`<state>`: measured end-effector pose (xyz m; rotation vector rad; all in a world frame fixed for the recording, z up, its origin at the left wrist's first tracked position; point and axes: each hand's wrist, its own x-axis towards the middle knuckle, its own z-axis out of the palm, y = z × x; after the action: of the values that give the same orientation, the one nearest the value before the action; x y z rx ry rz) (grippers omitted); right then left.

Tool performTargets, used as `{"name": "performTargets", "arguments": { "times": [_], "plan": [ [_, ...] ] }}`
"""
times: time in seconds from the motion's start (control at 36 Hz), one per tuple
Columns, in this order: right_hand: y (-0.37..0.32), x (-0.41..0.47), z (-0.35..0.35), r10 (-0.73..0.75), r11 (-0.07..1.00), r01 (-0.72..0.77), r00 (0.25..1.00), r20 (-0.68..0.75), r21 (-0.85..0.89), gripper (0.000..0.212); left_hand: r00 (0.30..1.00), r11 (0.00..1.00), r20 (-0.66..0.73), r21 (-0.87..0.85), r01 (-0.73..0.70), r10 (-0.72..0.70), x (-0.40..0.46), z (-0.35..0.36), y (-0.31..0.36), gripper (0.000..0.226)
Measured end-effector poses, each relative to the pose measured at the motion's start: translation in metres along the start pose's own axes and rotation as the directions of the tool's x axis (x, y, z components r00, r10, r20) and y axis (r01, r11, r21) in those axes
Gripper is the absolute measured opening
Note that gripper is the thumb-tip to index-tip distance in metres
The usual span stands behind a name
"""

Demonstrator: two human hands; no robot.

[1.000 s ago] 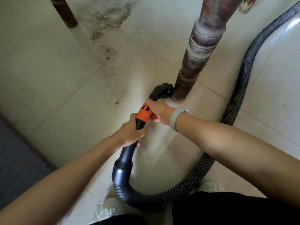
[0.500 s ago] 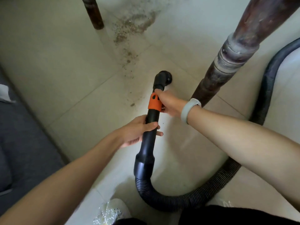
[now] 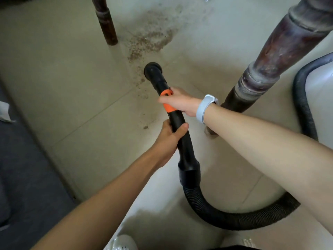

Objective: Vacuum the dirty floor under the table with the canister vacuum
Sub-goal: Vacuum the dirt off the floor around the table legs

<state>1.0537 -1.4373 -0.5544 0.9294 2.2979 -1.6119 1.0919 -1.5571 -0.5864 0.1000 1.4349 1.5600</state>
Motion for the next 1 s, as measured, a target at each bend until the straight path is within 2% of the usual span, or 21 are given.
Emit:
{"name": "performTargets", "arguments": {
  "times": [0.06,0.11,0.17,0.22,0.31,0.36,0.42,0.53,0.58,0.69,0.83,0.94,1.0],
  "plan": [
    [0.018,-0.006,-0.002,0.045,0.999,-0.045,0.999,0.01,0.002,0.013,0.984,0.979,0.127,0.176,0.099,-0.122,-0.003,-0.017,-0.008,0.039],
    [0.035,-0.014,-0.006,0.123,0.984,-0.128,0.991,0.044,0.125,0.012,0.945,0.934,0.185,0.288,0.211,-0.271,-0.005,-0.039,-0.012,0.035],
    [0.042,-0.022,-0.013,0.158,0.953,-0.171,0.985,0.07,0.251,0.01,0.944,0.915,0.082,0.286,0.285,-0.32,-0.005,-0.058,-0.014,0.021],
    [0.038,-0.029,-0.024,0.132,0.96,-0.147,0.988,0.078,0.238,0.009,0.949,0.919,-0.086,0.234,0.316,-0.304,-0.001,-0.073,-0.015,0.012],
    [0.013,-0.027,-0.035,0.027,0.997,-0.031,0.998,0.063,0.065,0.011,0.937,0.958,-0.226,0.045,0.283,-0.266,0.007,-0.08,-0.008,0.013],
    [-0.004,-0.023,-0.034,-0.052,0.986,0.061,0.997,0.065,-0.153,0.016,0.939,0.973,-0.255,-0.026,0.231,-0.23,0.012,-0.076,0.0,0.016],
    [-0.014,-0.025,-0.03,-0.083,0.92,0.114,0.992,0.098,-0.374,0.019,0.947,0.983,-0.264,-0.059,0.173,-0.182,0.015,-0.067,0.011,0.02],
    [0.004,-0.042,-0.022,-0.062,0.812,0.152,0.983,0.175,-0.563,0.015,0.937,0.991,-0.322,-0.061,0.119,-0.132,0.02,-0.058,0.017,0.033],
    [0.027,-0.049,-0.023,-0.005,0.824,0.117,0.98,0.198,-0.555,0.018,0.934,0.987,-0.319,-0.049,0.15,-0.158,0.02,-0.057,0.013,0.036],
    [0.072,-0.076,-0.022,0.111,0.911,-0.001,0.964,0.243,-0.412,0.028,0.936,0.964,-0.231,-0.053,0.26,-0.265,0.018,-0.047,-0.001,0.036],
    [0.116,-0.112,-0.004,0.135,0.959,-0.049,0.945,0.298,-0.278,0.029,0.887,0.885,-0.085,-0.159,0.438,-0.455,0.011,-0.03,-0.03,0.027],
    [0.139,-0.134,0.006,0.158,0.97,-0.111,0.963,0.218,-0.215,0.045,0.879,0.866,-0.104,-0.257,0.429,-0.466,0.006,-0.015,-0.049,0.019],
    [0.146,-0.143,0.007,0.16,0.957,-0.11,0.972,0.17,-0.27,0.052,0.882,0.872,-0.133,-0.274,0.406,-0.452,0.006,-0.008,-0.054,0.016]
  ]
}}
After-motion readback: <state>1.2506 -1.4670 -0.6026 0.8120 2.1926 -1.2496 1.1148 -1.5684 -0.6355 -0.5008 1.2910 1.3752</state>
